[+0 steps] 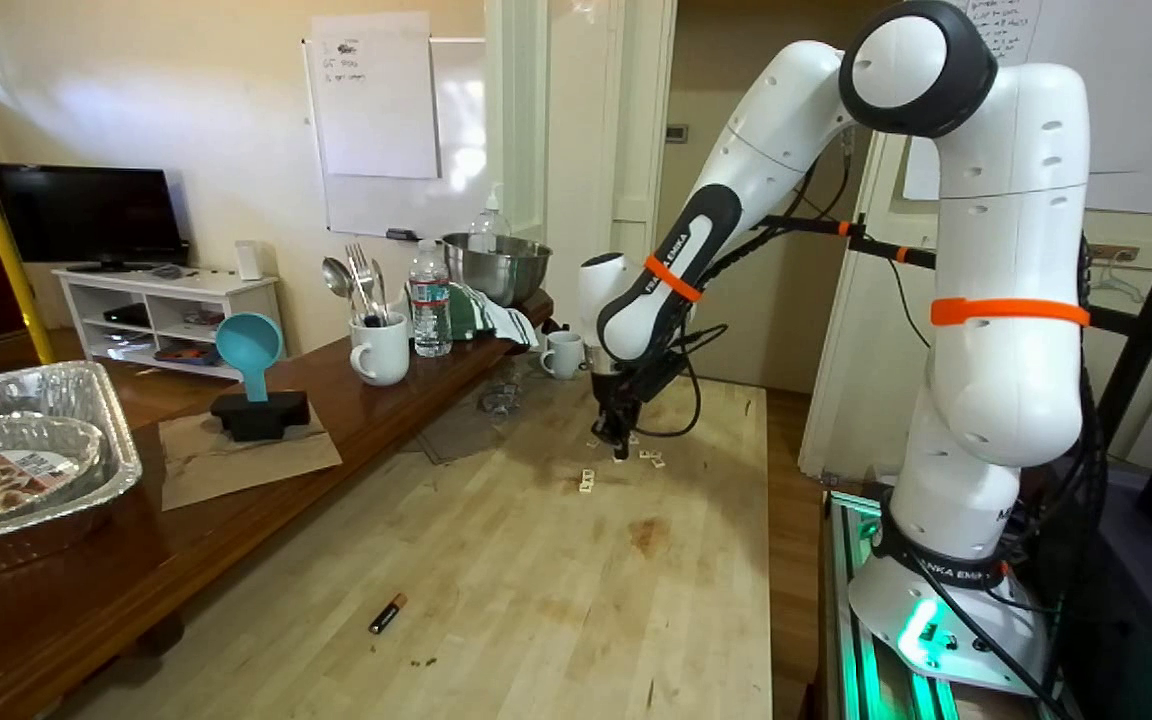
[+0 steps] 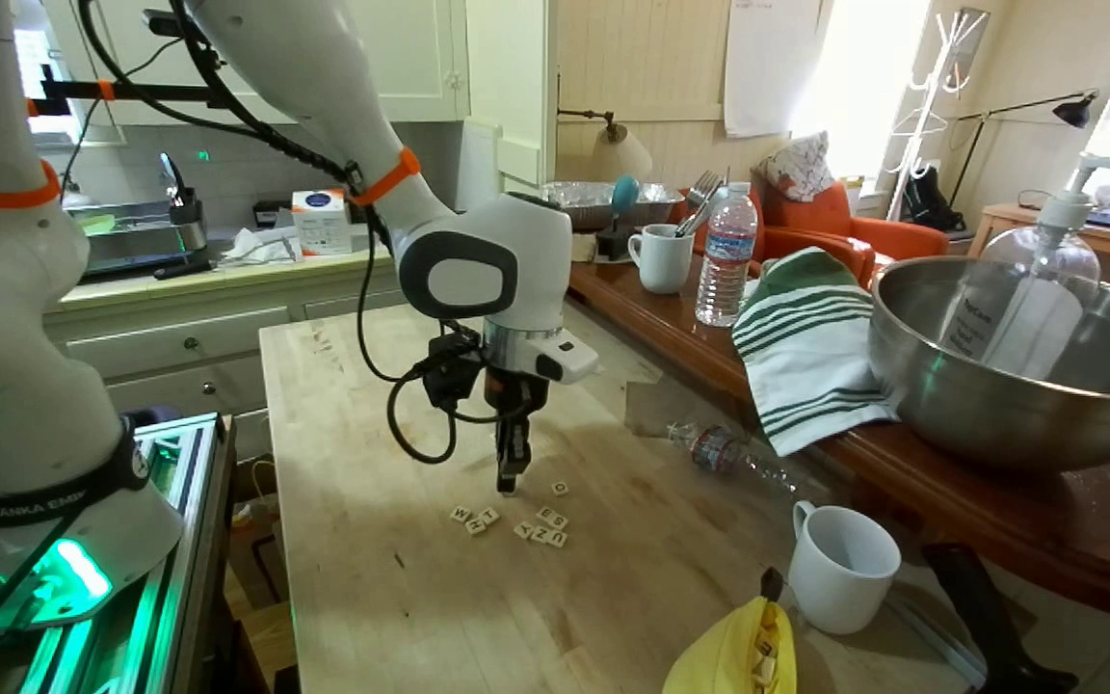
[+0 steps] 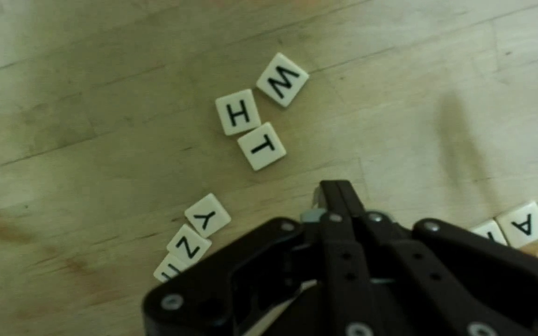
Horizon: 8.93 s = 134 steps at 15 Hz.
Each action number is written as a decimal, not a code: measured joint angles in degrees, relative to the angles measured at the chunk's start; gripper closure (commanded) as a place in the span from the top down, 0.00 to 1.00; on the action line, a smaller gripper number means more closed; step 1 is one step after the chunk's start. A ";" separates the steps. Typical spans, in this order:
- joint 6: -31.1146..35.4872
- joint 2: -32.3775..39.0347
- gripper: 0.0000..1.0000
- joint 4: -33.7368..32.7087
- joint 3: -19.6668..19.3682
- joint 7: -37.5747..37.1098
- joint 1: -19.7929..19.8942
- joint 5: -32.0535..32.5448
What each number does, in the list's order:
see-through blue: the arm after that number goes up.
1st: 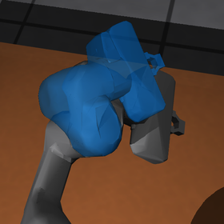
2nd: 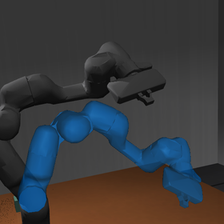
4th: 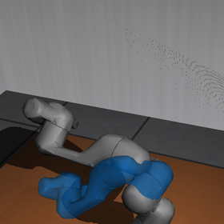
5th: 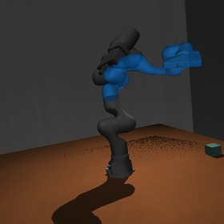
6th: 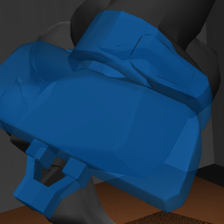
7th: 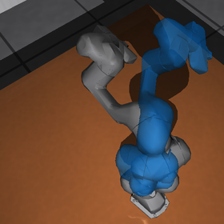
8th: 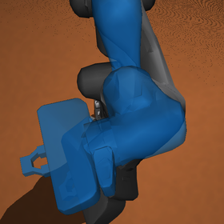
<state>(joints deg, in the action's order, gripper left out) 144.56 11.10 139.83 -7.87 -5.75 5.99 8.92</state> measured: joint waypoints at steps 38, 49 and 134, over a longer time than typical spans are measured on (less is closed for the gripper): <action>13.06 -3.62 0.00 6.86 2.06 38.34 1.45 2.82; 16.01 -3.50 0.00 8.25 2.08 47.02 1.77 2.91; 6.13 1.50 0.00 -0.81 0.98 -26.83 -3.84 -14.40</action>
<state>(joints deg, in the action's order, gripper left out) 150.69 12.60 139.01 -6.89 -32.58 2.16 -5.47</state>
